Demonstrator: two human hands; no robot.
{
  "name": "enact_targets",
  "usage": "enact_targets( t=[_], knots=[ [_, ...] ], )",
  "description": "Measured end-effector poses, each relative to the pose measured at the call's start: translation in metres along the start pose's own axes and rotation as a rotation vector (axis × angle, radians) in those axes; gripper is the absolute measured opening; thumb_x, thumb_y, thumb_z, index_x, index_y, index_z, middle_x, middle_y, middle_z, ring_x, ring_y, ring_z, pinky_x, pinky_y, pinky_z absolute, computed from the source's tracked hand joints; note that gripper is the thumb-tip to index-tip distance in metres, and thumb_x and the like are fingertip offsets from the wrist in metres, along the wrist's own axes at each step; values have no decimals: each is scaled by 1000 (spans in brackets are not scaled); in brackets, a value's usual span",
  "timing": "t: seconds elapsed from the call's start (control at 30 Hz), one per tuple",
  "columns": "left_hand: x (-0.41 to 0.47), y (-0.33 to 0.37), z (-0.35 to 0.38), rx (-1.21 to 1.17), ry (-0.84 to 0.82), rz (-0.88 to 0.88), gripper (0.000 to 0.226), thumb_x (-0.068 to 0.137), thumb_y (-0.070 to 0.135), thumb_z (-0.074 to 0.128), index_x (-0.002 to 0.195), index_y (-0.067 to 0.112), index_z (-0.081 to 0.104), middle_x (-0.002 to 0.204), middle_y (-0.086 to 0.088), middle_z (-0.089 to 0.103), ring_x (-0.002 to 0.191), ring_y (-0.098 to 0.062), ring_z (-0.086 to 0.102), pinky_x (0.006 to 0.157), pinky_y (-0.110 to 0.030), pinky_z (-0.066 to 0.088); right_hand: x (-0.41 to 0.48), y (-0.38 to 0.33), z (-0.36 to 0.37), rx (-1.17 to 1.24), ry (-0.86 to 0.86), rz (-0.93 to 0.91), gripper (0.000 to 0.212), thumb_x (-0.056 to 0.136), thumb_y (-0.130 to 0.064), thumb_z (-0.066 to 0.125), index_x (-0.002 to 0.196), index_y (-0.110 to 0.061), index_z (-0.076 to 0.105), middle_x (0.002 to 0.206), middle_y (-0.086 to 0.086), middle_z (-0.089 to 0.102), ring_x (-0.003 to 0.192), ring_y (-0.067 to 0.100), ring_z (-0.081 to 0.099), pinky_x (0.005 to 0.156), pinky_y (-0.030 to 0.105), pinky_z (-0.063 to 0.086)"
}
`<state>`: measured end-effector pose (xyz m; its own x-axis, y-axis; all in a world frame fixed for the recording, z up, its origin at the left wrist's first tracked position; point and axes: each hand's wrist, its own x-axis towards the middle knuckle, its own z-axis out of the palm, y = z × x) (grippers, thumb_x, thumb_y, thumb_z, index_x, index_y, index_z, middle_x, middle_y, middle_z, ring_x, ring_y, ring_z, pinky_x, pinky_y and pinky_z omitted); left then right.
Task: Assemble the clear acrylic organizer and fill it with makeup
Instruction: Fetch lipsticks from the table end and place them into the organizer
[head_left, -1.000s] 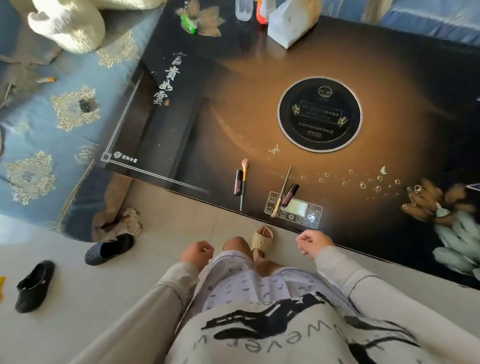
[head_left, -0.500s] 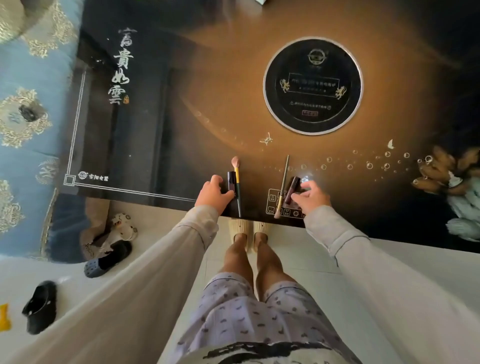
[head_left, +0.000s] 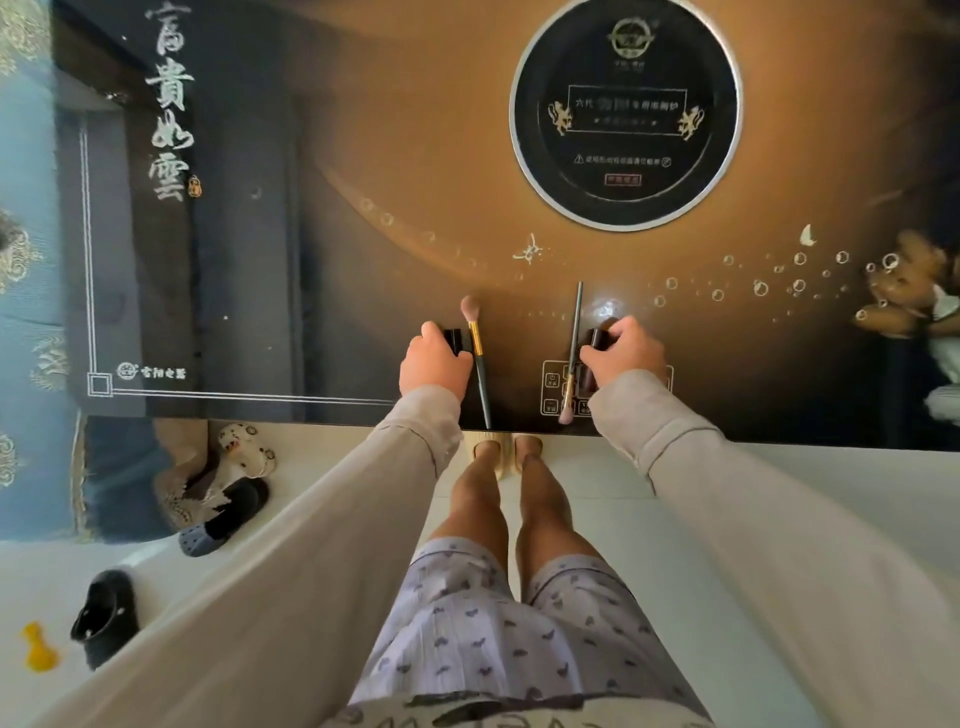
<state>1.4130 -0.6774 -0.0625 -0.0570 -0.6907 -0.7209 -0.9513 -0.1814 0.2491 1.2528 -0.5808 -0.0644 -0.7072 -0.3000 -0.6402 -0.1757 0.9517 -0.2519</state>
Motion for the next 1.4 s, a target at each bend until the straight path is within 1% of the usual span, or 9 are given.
enact_targets(
  t=[0.37,0.47,0.67,0.8,0.93,1.13,1.27,1.33,1.4],
  knots=[
    [-25,-32,-36,3,-193,55,30,88,19,53,113,3,48,92,-12,53,80,-26,51,72,-34,48,-47,19,-30,8,-217,-116,30,81,-11,65,110,-4,60,111,17,66,93,26,58,75,24,41],
    [-45,-54,-47,56,-180,69,27,86,15,55,108,0,50,102,-22,60,82,-30,52,72,-34,43,-76,40,-41,3,-243,-72,33,84,-13,62,116,-5,58,118,17,62,107,32,57,89,37,48],
    [-82,-96,-52,3,-180,-15,21,84,9,57,104,3,54,116,-23,62,100,-36,58,80,-34,48,-119,94,-45,40,-203,50,38,86,-14,61,122,-3,56,123,17,62,112,33,57,95,34,45],
    [-94,-110,-52,87,-221,3,16,84,7,56,77,15,44,115,-23,63,94,-34,60,78,-32,49,-136,126,-40,97,-210,135,42,86,-17,61,127,-7,53,126,14,60,115,30,56,96,32,44],
    [-95,-94,-51,153,-246,55,8,85,9,54,91,10,50,113,-19,64,99,-33,60,77,-29,45,-147,153,-35,174,-195,195,37,85,-16,62,120,-5,58,122,14,63,111,28,58,92,28,44],
    [-101,-24,-32,276,-265,253,30,82,11,57,62,21,37,90,-12,53,95,-29,55,73,-26,34,-173,200,-26,292,-164,345,39,85,-16,63,121,-5,56,124,14,62,113,27,58,89,24,42],
    [-117,34,-2,439,-341,422,24,84,11,54,66,20,42,91,-11,53,85,-21,50,75,-31,43,-199,233,-21,375,-120,491,36,86,-16,60,120,-6,56,125,13,61,114,28,57,84,23,40],
    [-129,64,17,532,-397,509,9,86,12,54,94,13,59,106,-15,61,98,-27,57,82,-29,45,-212,250,-19,426,-106,573,36,86,-16,59,121,-5,56,126,14,61,115,28,56,86,25,40],
    [-139,89,37,629,-441,598,33,87,14,55,120,8,54,122,-13,61,113,-27,56,93,-28,44,-222,264,-15,488,-90,631,35,86,-14,59,120,-4,57,125,14,61,115,28,56,89,27,41]
  ],
)
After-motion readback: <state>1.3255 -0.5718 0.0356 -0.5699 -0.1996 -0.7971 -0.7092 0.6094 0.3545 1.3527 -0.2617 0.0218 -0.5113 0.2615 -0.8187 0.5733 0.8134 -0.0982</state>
